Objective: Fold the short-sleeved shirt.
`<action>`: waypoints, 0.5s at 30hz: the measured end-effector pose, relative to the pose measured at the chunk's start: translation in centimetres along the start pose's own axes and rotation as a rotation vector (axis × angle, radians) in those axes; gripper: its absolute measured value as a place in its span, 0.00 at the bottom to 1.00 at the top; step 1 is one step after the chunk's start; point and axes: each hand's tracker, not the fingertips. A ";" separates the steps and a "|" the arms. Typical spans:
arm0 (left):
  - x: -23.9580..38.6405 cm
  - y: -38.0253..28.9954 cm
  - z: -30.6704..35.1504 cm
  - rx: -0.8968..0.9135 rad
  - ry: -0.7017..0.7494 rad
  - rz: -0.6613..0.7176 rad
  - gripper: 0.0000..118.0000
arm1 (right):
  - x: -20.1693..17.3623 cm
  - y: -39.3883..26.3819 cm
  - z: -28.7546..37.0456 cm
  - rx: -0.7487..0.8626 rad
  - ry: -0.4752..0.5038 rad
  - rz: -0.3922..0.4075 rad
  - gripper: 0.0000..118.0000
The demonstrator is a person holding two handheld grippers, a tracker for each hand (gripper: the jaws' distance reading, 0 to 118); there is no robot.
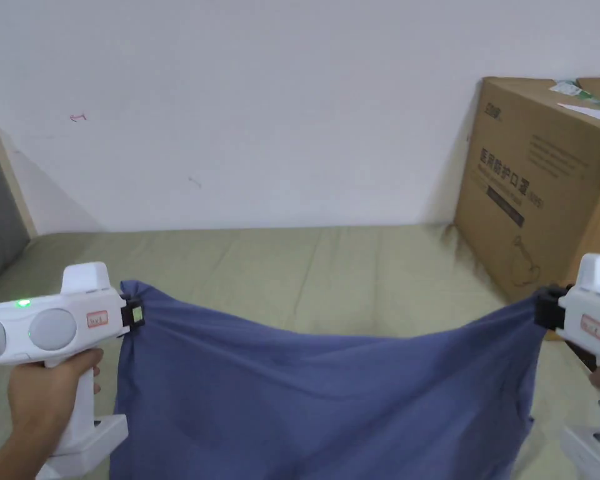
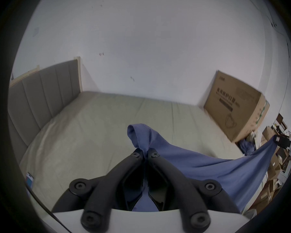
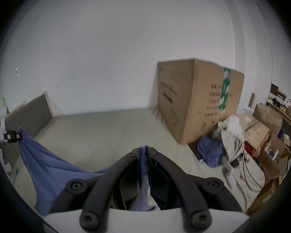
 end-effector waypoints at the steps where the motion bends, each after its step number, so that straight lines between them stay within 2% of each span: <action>1: -0.2 1.3 0.7 0.025 0.012 -0.010 0.02 | -0.2 1.4 0.0 0.027 0.010 0.000 0.05; 9: -1.1 11.3 4.1 0.192 0.057 -0.007 0.02 | -2.1 11.6 -0.4 0.199 0.049 0.009 0.05; 15: -0.3 17.9 3.6 0.299 0.083 -0.028 0.02 | -3.9 17.7 -2.2 0.302 0.051 0.024 0.05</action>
